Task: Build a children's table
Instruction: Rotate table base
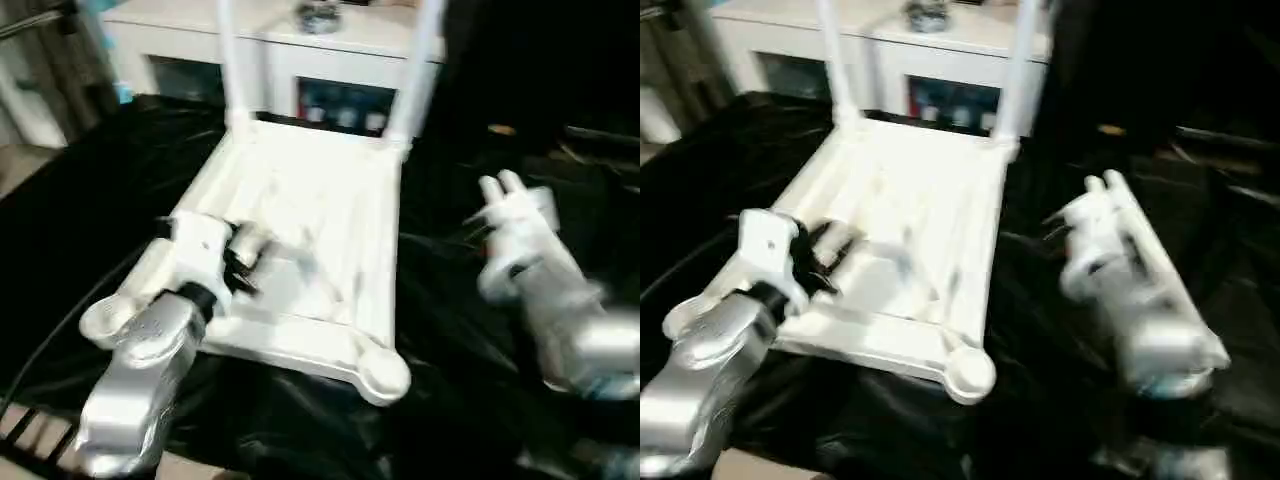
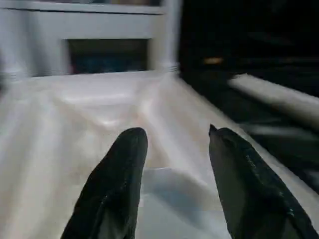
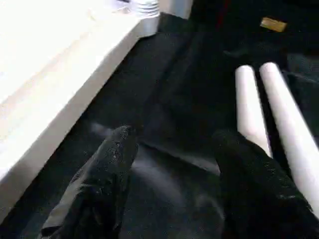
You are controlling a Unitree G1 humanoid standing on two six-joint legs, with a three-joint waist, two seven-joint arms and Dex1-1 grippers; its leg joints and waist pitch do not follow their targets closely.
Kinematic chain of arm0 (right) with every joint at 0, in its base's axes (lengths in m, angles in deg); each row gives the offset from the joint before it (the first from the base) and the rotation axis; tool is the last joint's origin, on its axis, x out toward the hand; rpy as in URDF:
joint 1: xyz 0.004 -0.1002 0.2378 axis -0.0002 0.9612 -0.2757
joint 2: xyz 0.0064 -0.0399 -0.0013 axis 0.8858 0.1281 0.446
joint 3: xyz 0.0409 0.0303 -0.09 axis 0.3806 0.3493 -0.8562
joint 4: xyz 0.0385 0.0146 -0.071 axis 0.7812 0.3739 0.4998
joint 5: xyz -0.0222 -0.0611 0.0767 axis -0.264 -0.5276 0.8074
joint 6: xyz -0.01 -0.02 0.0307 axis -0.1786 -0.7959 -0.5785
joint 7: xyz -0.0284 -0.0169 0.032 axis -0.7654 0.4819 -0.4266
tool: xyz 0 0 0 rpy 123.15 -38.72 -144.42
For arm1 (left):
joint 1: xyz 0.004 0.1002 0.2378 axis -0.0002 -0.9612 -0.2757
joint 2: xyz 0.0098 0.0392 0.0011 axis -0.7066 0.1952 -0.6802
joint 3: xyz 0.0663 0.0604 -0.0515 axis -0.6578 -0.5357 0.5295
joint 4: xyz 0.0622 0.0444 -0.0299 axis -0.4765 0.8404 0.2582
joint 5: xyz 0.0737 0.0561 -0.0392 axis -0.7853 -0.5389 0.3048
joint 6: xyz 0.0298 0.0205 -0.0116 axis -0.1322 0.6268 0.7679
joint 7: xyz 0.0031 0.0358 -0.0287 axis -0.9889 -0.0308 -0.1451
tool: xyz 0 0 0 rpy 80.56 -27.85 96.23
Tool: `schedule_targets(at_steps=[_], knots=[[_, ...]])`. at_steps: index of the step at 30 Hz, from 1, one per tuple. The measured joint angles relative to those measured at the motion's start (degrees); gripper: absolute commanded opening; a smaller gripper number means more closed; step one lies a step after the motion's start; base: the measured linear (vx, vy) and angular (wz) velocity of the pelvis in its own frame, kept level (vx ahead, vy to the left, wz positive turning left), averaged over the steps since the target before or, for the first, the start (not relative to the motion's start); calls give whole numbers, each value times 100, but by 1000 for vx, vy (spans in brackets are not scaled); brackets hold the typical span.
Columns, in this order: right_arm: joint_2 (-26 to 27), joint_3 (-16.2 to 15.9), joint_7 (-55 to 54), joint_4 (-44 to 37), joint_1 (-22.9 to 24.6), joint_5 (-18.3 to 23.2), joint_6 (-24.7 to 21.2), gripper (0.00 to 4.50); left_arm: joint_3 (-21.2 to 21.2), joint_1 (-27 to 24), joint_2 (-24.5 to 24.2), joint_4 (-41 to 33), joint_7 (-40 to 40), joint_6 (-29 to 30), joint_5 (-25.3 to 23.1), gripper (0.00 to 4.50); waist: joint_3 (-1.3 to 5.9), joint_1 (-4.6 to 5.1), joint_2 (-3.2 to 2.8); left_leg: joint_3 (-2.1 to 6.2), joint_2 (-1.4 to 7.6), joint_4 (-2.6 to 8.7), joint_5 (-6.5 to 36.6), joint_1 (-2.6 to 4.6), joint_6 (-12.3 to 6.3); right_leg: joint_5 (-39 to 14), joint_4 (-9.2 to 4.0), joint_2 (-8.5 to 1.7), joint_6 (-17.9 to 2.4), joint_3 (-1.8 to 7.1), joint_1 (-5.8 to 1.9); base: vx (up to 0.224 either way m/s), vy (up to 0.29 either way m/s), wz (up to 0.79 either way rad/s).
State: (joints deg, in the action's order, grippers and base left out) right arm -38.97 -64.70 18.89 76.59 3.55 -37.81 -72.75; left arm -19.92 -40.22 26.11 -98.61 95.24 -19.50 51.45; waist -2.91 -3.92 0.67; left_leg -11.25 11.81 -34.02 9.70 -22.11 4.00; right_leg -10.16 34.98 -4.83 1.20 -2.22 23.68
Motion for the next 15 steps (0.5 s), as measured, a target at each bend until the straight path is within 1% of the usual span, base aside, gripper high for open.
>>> schedule_targets(at_steps=[2, 4, 5, 7, 8, 9, 12, 14, 15], knots=[[-145, 70, -6, 201, -48, 0, -62, 323, -57, 20, -28, -135, 201, 120, 225, 283, 3, 3, -52, -1, -1, -2, 0, 3, 0, 9, 3, -1, -14, 3, -2, 0, 0, 0], [-262, 166, -16, 404, -107, 12, -142, 344, -189, 52, -211, -98, 365, 108, 263, 306, 9, 26, -93, 0, 0, -1, 0, 6, 0, 12, 9, 2, -19, 0, 0, 0, 0, 0], [-299, 208, -8, 449, -108, 32, -192, 349, -259, 53, -293, -58, 454, 106, 264, 311, 11, 33, -101, 1, 2, 1, 0, 9, 0, 12, 12, 5, -18, 0, 0, 0, 0, 0], [-326, 276, 30, 515, -108, 61, -318, 356, -403, 53, -354, -4, 627, 111, 271, 317, 9, 58, -105, 3, 6, 1, 0, 10, 1, 4, 16, 11, -6, 1, 4, 0, 0, 0], [-338, 283, 32, 554, -108, 58, -362, 385, -460, 66, -361, -5, 698, 121, 278, 342, 8, 71, -104, 3, 6, 1, -1, 11, 1, 5, 16, 11, -7, 1, 4, 0, 0, 0], [-363, 283, 33, 603, -108, 55, -400, 385, -536, 109, -397, -7, 806, 145, 301, 342, 8, 77, -104, 3, 5, 0, -1, 11, 1, 7, 16, 11, -7, 2, 4, 0, 0, 0], [-386, 283, 29, 671, -120, 47, -432, 403, -658, 143, -585, -62, 1024, 223, 392, 359, 10, 79, -107, 3, 5, 0, -1, 16, 1, 10, 16, 11, -7, 3, 3, 0, 0, 0], [-444, 225, 33, 691, -140, 41, -540, 427, -741, 113, -699, -84, 1077, 251, 390, 380, 11, 75, -112, 2, 4, -2, -1, 15, 1, 11, 16, 11, -7, 5, 3, 0, 0, 0], [-545, 137, 38, 752, -182, 28, -702, 434, -834, 57, -779, -96, 1077, 251, 369, 389, 11, 68, -112, 3, 4, -4, -1, 15, 1, 12, 16, 11, -6, 6, 1, 0, 0, 0]])
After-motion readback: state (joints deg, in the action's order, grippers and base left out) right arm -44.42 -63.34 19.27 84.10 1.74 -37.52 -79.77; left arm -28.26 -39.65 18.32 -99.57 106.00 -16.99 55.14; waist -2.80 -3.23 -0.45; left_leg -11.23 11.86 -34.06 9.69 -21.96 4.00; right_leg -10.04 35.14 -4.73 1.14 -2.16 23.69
